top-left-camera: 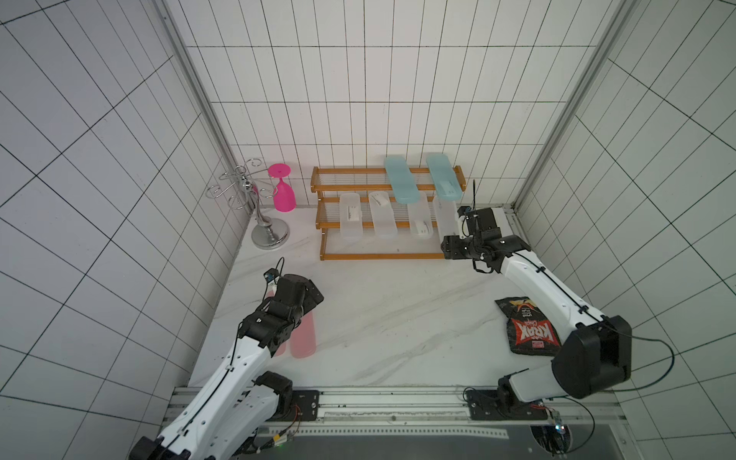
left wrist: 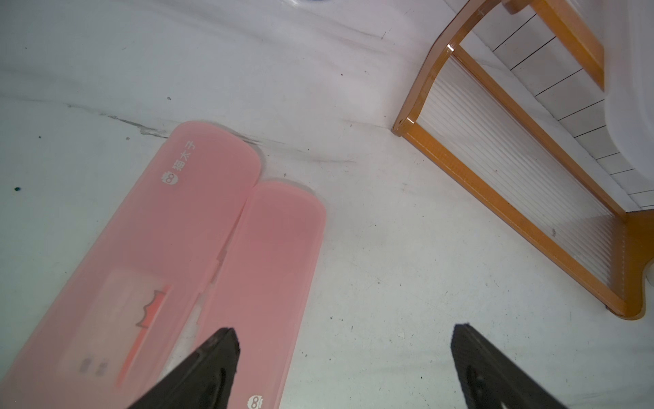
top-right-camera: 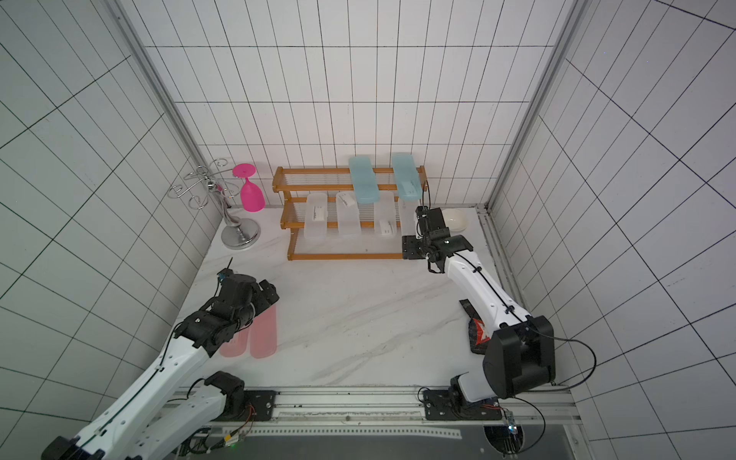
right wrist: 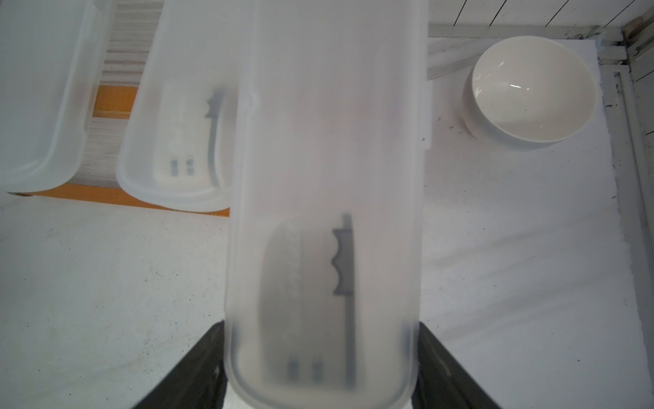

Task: Place the pencil cases on the shelf according to color
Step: Place the pencil case on the shelf.

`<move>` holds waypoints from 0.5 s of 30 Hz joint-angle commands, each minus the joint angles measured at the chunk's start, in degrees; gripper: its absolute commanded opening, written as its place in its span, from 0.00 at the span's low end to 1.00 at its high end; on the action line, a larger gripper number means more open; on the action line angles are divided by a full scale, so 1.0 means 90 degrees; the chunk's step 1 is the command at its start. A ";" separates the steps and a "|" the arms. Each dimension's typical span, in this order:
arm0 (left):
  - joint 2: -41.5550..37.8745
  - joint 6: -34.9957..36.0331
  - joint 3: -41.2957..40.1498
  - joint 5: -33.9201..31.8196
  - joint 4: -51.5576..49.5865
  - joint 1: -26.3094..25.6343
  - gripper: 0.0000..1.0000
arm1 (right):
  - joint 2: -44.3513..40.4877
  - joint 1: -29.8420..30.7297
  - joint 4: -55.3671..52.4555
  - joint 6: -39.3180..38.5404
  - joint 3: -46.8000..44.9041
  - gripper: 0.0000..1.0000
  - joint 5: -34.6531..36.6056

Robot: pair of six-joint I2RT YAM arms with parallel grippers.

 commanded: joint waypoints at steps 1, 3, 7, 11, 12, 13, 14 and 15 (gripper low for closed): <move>0.0109 0.0102 0.0114 0.0059 0.0260 0.0019 0.98 | 0.0217 -0.0078 0.0283 -0.0136 0.0465 0.58 0.0075; 0.0193 0.0113 0.0115 0.0104 0.0320 0.0019 0.98 | 0.0345 -0.0088 0.0311 -0.0180 0.0560 0.58 0.0112; 0.0349 0.0113 0.0112 0.0147 0.0404 0.0019 0.98 | 0.0535 -0.0099 0.0395 -0.0211 0.0673 0.58 0.0156; 0.0431 0.0083 0.0113 0.0200 0.0486 0.0019 0.98 | 0.0706 -0.0103 0.0430 -0.0191 0.0799 0.58 0.0163; 0.0453 0.0084 0.0126 0.0217 0.0516 0.0019 0.98 | 0.0757 -0.0100 0.0434 -0.0165 0.0844 0.59 0.0198; 0.0480 0.0084 0.0131 0.0241 0.0528 0.0019 0.98 | 0.0794 -0.0106 0.0416 -0.0121 0.0890 0.58 0.0242; 0.0489 0.0090 0.0142 0.0247 0.0529 0.0019 0.98 | 0.0825 -0.0107 0.0415 -0.0095 0.0921 0.58 0.0265; 0.0500 0.0089 0.0146 0.0251 0.0532 0.0019 0.98 | 0.0854 -0.0101 0.0410 -0.0084 0.0959 0.58 0.0266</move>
